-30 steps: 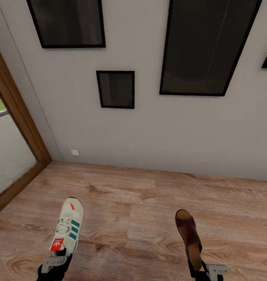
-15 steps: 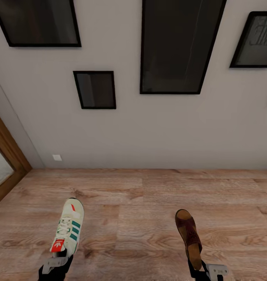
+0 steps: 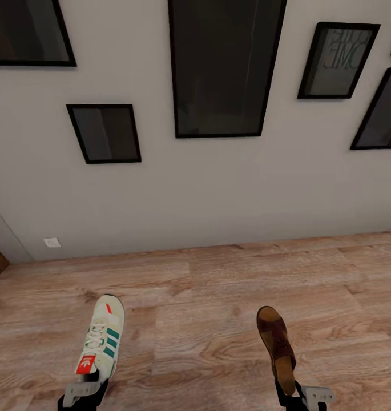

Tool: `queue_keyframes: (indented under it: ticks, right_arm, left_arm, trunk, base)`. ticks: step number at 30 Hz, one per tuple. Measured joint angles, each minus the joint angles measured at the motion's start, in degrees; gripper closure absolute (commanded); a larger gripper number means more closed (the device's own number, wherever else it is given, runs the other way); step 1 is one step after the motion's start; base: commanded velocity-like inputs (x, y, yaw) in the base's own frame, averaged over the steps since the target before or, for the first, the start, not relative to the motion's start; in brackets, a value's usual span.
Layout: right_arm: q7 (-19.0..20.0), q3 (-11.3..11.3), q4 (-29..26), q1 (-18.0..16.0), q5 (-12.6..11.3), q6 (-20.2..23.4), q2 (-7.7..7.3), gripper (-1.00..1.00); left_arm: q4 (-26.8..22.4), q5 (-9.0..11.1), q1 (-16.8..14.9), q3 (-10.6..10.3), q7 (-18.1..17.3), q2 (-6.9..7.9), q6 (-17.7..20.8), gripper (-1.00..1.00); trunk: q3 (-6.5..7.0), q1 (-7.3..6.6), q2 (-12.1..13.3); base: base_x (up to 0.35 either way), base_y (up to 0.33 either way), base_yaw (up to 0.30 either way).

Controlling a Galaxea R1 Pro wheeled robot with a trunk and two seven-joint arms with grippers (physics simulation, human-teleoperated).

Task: Pick up the two gym shoes and the two sandals from the corridor floor and place them onto the hallstand (shoe rack) in the corridor, making sure they are on the rack and not on the floor. Arrange them so the two gym shoes are next to each other and the two sandals are next to each other.

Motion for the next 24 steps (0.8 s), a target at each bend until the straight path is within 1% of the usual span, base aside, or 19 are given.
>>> queue_keyframes:
  ticks: [3, 6, 11, 16, 21, 24]
  right_arm:
    - [-0.01, 0.03, -0.01, 0.00, -0.01, 0.01, 0.05, 1.00]
    - [-0.01, -0.02, -0.02, 0.00, -0.05, 0.01, 0.02, 1.00]
    - [-0.01, 0.01, -0.02, 0.00, -0.06, 0.01, 0.05, 1.00]
    - [-0.01, 0.03, 0.06, 0.00, -0.01, 0.03, 0.07, 1.00]
    - [-0.01, 0.03, 0.05, 0.00, -0.01, 0.02, 0.06, 1.00]
    - [0.00, 0.03, 0.01, 0.00, -0.03, 0.01, 0.06, 1.00]
  left_arm:
    - [0.09, 0.11, 0.00, 0.17, 0.42, 0.00, -0.27, 1.00]
    - [0.49, 0.14, 0.00, 0.21, 0.55, -0.08, -1.72, 1.00]
    - [3.59, 0.22, 0.00, 0.30, 0.64, -0.13, -2.79, 1.00]
    - [4.67, 0.27, -0.01, 0.39, 0.63, -0.13, -6.12, 1.00]
    - [4.82, 0.28, -0.02, 0.45, 0.63, -0.11, -6.62, 1.00]
    - [5.08, 0.31, -0.01, 0.42, 0.63, -0.16, -6.72, 1.00]
  trunk:
    - [0.00, 0.00, 0.00]
    - [0.00, 0.00, 0.00]
    - [0.00, 0.00, 0.00]
    - [0.00, 0.00, 0.00]
    - [0.00, 0.00, 0.00]
    - [0.00, 0.01, 0.00]
  base:
    - [0.294, -0.122, -0.268]
    - [0.291, -0.185, -0.268]
    - [0.289, -0.201, -0.268]
    - [0.289, -0.204, -0.267]
    - [0.296, -0.182, -0.268]
    - [0.192, -0.036, -0.268]
